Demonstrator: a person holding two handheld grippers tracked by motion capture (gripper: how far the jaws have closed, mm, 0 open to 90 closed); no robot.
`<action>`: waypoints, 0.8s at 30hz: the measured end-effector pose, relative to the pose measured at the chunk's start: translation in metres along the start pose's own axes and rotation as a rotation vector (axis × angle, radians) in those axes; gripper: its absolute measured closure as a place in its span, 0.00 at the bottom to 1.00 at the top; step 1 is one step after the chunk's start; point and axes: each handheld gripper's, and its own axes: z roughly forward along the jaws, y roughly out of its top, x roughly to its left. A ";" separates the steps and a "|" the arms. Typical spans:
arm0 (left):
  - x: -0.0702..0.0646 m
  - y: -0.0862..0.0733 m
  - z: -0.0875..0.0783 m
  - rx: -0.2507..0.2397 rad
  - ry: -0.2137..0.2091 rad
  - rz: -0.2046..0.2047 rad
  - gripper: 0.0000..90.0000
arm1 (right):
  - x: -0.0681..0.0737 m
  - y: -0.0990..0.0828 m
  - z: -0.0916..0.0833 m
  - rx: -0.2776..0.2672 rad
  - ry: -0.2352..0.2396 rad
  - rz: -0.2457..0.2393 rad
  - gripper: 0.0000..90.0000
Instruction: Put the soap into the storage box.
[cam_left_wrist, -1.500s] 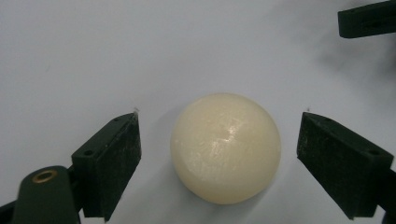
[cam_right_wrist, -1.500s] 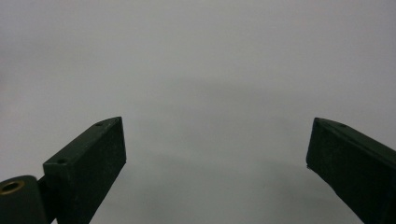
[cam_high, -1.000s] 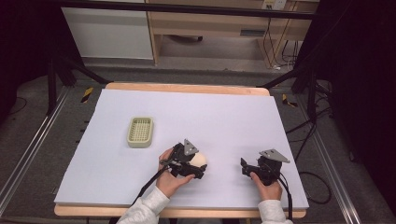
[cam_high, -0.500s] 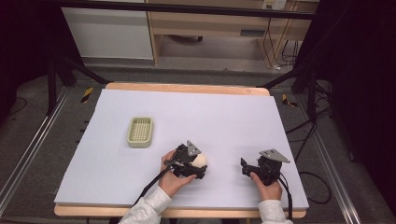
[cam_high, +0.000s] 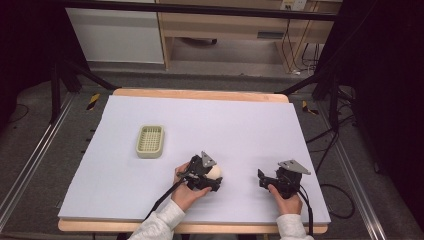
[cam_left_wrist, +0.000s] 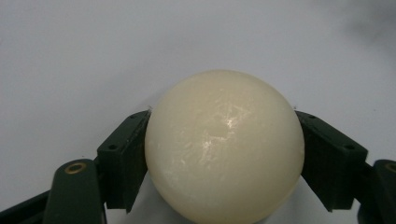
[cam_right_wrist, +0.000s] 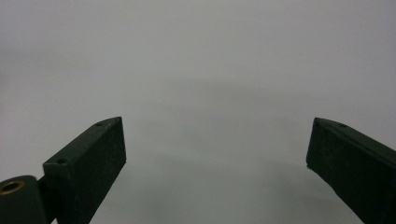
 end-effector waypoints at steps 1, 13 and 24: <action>0.000 0.000 0.000 0.000 0.002 -0.001 0.27 | 0.000 0.000 0.000 0.000 0.000 0.000 0.06; -0.001 0.000 0.000 -0.002 0.010 -0.006 0.27 | 0.000 0.000 0.000 0.000 0.001 0.002 0.06; 0.003 0.001 -0.011 -0.009 0.002 -0.011 0.27 | 0.000 0.000 0.000 -0.001 0.000 0.003 0.06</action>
